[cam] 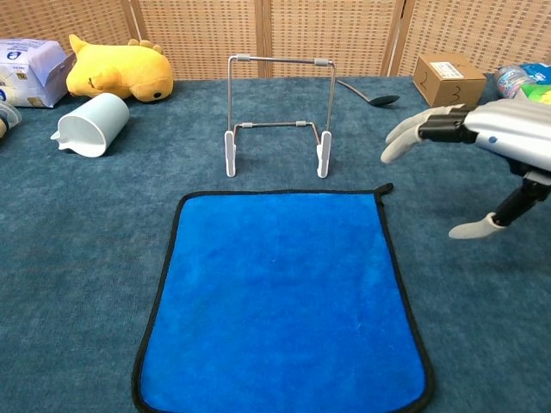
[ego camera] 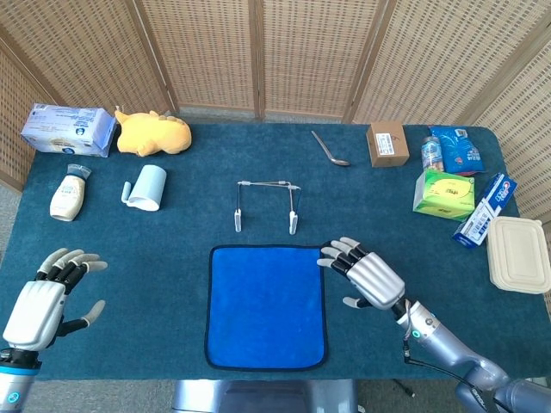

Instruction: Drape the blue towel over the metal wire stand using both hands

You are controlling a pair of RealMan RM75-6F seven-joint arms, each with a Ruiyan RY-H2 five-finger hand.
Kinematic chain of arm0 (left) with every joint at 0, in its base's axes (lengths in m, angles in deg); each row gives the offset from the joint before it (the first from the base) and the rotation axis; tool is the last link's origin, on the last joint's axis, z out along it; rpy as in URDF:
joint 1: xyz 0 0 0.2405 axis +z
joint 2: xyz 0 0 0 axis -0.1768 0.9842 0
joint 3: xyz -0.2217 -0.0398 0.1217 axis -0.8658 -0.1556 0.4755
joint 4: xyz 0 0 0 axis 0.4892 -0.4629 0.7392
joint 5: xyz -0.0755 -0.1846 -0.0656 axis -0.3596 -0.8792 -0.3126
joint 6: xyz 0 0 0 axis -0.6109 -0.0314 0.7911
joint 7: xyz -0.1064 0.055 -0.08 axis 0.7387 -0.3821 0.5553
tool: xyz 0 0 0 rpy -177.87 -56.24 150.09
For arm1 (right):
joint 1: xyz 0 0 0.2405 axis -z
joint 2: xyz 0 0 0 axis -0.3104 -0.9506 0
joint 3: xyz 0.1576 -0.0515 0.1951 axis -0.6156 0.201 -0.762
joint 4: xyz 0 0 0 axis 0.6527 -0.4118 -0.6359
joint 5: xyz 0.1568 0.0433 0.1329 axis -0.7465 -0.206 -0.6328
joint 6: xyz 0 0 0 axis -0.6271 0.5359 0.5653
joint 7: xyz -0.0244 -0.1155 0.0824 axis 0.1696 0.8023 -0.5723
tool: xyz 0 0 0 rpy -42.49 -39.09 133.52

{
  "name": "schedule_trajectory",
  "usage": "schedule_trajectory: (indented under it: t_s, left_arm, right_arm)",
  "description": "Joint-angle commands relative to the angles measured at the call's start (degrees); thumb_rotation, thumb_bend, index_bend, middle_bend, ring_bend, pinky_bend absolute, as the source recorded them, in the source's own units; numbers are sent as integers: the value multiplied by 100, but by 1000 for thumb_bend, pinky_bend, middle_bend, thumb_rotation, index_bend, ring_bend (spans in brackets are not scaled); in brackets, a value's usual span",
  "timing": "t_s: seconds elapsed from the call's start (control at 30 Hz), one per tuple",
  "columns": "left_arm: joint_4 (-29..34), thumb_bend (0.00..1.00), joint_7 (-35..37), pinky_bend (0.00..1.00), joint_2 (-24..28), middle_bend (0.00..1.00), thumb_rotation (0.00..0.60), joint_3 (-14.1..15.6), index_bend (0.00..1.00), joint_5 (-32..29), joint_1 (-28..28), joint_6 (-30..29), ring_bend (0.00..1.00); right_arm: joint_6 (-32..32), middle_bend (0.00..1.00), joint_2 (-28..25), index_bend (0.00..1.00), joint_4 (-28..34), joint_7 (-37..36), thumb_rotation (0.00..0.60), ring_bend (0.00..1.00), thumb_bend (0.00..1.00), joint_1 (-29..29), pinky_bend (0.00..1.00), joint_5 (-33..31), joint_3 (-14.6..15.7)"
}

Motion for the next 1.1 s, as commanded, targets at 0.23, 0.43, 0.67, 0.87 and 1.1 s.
schedule_trajectory:
  t_s: [0.23, 0.43, 0.67, 0.87, 1.1]
  left_arm:
    - [19, 387, -40, 120, -15, 275, 600, 19, 297, -66, -8, 32, 202]
    - [11, 388, -51, 120, -24, 274, 600, 42, 297, -85, 0, 31, 202]
    - [-24, 389, -7, 120, -21, 274, 600, 57, 297, -109, 5, 27, 202]
    - [-70, 388, 41, 119, -22, 274, 600, 71, 297, -122, 21, 5, 202]
    - [-114, 387, 79, 119, -42, 274, 600, 85, 297, -120, 21, 4, 202]
  right_arm:
    - [97, 177, 522, 233, -894, -206, 600, 115, 101, -278, 163, 242, 216]
    - [236, 176, 870, 231, -1526, -291, 600, 106, 90, -420, 162, 379, 349]
    - [306, 175, 1304, 231, -2175, -435, 600, 101, 89, -615, 160, 479, 511]
    - [363, 176, 1476, 230, -2526, -542, 600, 98, 88, -679, 156, 465, 649]
    - [398, 175, 1584, 231, -2707, -570, 600, 94, 88, -747, 155, 399, 747]
